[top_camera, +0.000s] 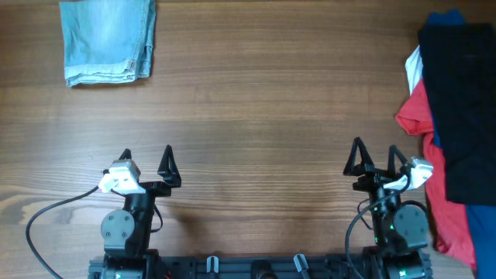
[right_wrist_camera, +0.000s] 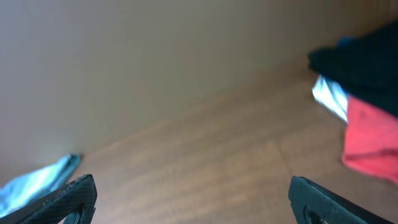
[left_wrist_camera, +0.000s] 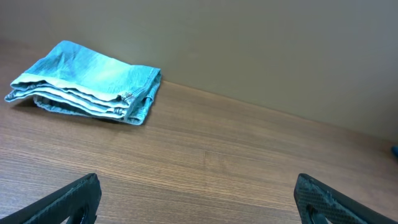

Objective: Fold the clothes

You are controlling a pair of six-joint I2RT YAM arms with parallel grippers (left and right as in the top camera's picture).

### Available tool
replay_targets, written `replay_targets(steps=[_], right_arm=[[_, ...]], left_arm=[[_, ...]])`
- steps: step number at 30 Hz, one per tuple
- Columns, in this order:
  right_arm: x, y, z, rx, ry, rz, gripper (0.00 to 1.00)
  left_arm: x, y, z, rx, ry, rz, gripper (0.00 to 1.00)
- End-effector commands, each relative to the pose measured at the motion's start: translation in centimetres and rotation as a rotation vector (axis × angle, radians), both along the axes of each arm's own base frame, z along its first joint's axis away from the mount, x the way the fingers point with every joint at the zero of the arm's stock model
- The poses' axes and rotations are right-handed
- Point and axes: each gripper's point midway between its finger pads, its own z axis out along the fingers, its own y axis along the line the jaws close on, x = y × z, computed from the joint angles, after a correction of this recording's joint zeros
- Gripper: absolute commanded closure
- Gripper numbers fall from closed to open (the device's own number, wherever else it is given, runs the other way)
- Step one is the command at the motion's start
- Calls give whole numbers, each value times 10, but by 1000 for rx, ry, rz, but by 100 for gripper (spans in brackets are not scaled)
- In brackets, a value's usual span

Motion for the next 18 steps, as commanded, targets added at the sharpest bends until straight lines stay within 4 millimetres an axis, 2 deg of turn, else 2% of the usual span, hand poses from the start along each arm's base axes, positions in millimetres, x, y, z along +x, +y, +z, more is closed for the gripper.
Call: replay_targets(steps=[1, 4, 5, 6, 12, 15, 18], right_arm=[[-1, 3, 12, -85, -66, 20, 0], [-1, 3, 17, -122, -94, 18, 0], [0, 3, 11, -124, -84, 17, 0], [2, 4, -3, -129, -45, 28, 0], [2, 2, -4, -155, -42, 37, 0], [3, -11, -4, -155, -38, -13, 0], [3, -13, -4, -156, -36, -24, 0]], left_arm=[[0, 3, 0, 24, -5, 13, 0], [0, 3, 0, 24, -5, 13, 0], [0, 3, 0, 24, -5, 13, 0], [0, 3, 0, 24, -5, 13, 0], [0, 3, 0, 24, -5, 13, 0], [0, 3, 0, 24, -5, 13, 0], [0, 3, 0, 24, -5, 13, 0]])
